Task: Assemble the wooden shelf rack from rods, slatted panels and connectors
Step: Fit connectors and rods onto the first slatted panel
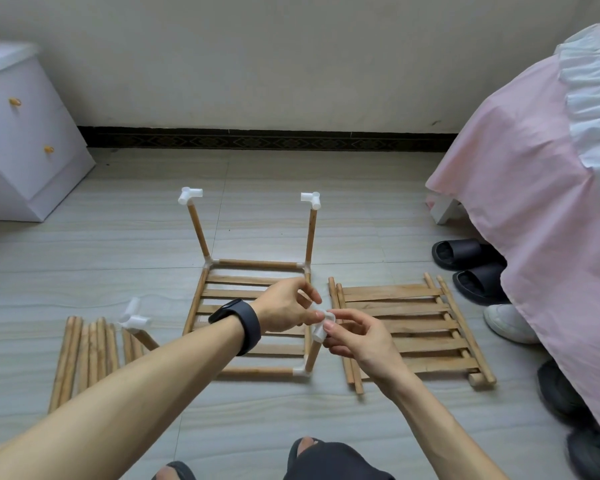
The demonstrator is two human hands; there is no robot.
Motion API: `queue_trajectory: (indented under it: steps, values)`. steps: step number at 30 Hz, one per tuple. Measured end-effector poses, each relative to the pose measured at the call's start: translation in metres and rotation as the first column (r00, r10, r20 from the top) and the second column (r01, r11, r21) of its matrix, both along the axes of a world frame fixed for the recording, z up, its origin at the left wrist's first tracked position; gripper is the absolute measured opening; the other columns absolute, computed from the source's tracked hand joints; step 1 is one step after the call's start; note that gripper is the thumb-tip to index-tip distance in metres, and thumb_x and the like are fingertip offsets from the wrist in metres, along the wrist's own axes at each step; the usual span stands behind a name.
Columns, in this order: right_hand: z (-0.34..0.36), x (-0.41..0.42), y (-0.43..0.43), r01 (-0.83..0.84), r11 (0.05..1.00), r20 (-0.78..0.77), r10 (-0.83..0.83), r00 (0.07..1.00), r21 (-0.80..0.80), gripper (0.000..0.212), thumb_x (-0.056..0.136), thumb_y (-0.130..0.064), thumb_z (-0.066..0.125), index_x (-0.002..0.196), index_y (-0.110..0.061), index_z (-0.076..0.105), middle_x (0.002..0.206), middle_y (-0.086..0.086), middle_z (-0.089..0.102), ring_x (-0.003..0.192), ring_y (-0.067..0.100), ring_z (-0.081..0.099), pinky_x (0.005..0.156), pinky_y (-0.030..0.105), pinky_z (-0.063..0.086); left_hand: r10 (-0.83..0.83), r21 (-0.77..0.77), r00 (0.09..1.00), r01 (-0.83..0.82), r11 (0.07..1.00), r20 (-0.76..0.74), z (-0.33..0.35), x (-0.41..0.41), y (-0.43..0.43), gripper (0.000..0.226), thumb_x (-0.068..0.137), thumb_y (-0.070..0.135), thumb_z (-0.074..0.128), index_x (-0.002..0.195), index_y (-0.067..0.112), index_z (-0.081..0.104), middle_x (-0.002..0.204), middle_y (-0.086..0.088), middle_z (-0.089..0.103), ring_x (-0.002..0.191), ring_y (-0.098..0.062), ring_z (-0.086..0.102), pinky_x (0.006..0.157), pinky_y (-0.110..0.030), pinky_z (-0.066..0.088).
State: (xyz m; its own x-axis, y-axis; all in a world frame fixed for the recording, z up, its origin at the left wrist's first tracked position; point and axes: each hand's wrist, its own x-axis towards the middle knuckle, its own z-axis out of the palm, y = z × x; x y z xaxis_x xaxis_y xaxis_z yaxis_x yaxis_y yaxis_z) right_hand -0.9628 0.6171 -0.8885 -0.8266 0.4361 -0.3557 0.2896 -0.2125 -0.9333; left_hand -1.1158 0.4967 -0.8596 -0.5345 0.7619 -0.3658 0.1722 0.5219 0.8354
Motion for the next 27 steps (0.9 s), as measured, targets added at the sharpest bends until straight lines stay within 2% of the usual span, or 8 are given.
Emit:
queue_trajectory:
  steps: [4, 8, 11, 14, 18, 20, 23, 27]
  values:
    - [0.001, -0.002, -0.003, 0.050, 0.996, -0.026, -0.048, 0.999, 0.070, 0.016, 0.093, -0.023, 0.074, 0.106, -0.014, 0.077, 0.086, 0.012, 0.078, 0.079, 0.022, 0.076, 0.070, 0.026, 0.059, -0.006, 0.009, 1.000, 0.005, 1.000, 0.016, -0.002, -0.003, 0.005, 0.017, 0.089, 0.021, 0.077, 0.100, 0.023, 0.064, 0.086, 0.002, 0.069, 0.067, -0.002, 0.062, 0.067, -0.020, 0.052]
    - [-0.002, -0.001, -0.003, 0.070, 0.992, -0.018, -0.068, 0.998, 0.102, 0.014, 0.093, -0.024, 0.075, 0.102, -0.013, 0.077, 0.085, 0.011, 0.078, 0.079, 0.025, 0.077, 0.070, 0.029, 0.061, -0.039, -0.028, 0.999, 0.038, 0.999, -0.023, -0.007, -0.003, 0.004, 0.024, 0.090, 0.026, 0.075, 0.111, 0.020, 0.065, 0.088, 0.003, 0.069, 0.066, 0.000, 0.063, 0.060, -0.015, 0.049]
    - [-0.008, 0.000, -0.004, 0.108, 0.987, 0.012, -0.110, 0.994, 0.121, 0.016, 0.092, -0.022, 0.076, 0.098, -0.007, 0.075, 0.081, 0.013, 0.078, 0.078, 0.028, 0.077, 0.067, 0.030, 0.061, -0.037, -0.071, 0.996, 0.031, 0.997, -0.079, -0.010, 0.001, 0.004, 0.039, 0.090, 0.035, 0.075, 0.122, 0.018, 0.060, 0.101, -0.001, 0.072, 0.081, -0.009, 0.069, 0.068, -0.024, 0.055]
    - [-0.013, 0.000, -0.007, 0.133, 0.981, 0.034, -0.139, 0.990, 0.141, 0.018, 0.091, -0.024, 0.077, 0.094, -0.006, 0.073, 0.078, 0.013, 0.077, 0.076, 0.028, 0.077, 0.064, 0.030, 0.060, -0.023, -0.146, 0.988, 0.000, 0.989, -0.155, -0.012, 0.003, 0.004, 0.038, 0.089, 0.044, 0.073, 0.113, 0.018, 0.058, 0.105, -0.005, 0.072, 0.092, -0.020, 0.071, 0.081, -0.037, 0.060]
    - [-0.018, -0.004, -0.011, 0.135, 0.971, 0.068, -0.151, 0.986, 0.199, 0.023, 0.090, -0.028, 0.077, 0.080, -0.009, 0.068, 0.071, 0.011, 0.075, 0.070, 0.029, 0.076, 0.059, 0.032, 0.058, -0.111, -0.264, 0.994, 0.105, 0.959, -0.008, -0.010, 0.006, -0.003, 0.045, 0.091, 0.056, 0.065, 0.116, 0.020, 0.058, 0.089, 0.005, 0.074, 0.074, -0.010, 0.073, 0.067, -0.029, 0.057]
    - [-0.019, -0.006, -0.011, 0.120, 0.963, 0.083, -0.144, 0.986, 0.239, 0.026, 0.089, -0.029, 0.076, 0.074, -0.011, 0.064, 0.069, 0.009, 0.074, 0.066, 0.027, 0.074, 0.059, 0.035, 0.058, -0.148, -0.246, 0.989, 0.149, 0.958, 0.022, -0.013, 0.007, -0.007, 0.044, 0.094, 0.046, 0.066, 0.125, 0.016, 0.056, 0.087, 0.005, 0.074, 0.070, -0.008, 0.071, 0.060, -0.023, 0.053]
    - [-0.018, -0.008, -0.012, 0.065, 0.967, 0.119, -0.097, 0.988, 0.247, 0.022, 0.090, -0.031, 0.075, 0.083, -0.014, 0.065, 0.076, 0.005, 0.074, 0.066, 0.022, 0.074, 0.061, 0.035, 0.058, -0.129, -0.207, 0.991, 0.117, 0.971, -0.042, -0.016, 0.006, -0.012, 0.039, 0.100, 0.035, 0.061, 0.134, 0.017, 0.056, 0.091, 0.004, 0.071, 0.069, -0.007, 0.067, 0.055, -0.017, 0.049]
    - [-0.021, -0.009, -0.012, -0.034, 0.998, 0.142, 0.027, 0.989, 0.045, 0.013, 0.098, -0.023, 0.066, 0.105, -0.015, 0.074, 0.101, 0.010, 0.075, 0.084, 0.023, 0.071, 0.079, 0.035, 0.059, -0.199, -0.214, 0.973, 0.171, 0.962, -0.116, -0.016, 0.006, -0.015, 0.038, 0.102, 0.034, 0.058, 0.139, 0.024, 0.060, 0.090, 0.006, 0.067, 0.067, -0.003, 0.061, 0.053, -0.008, 0.042]
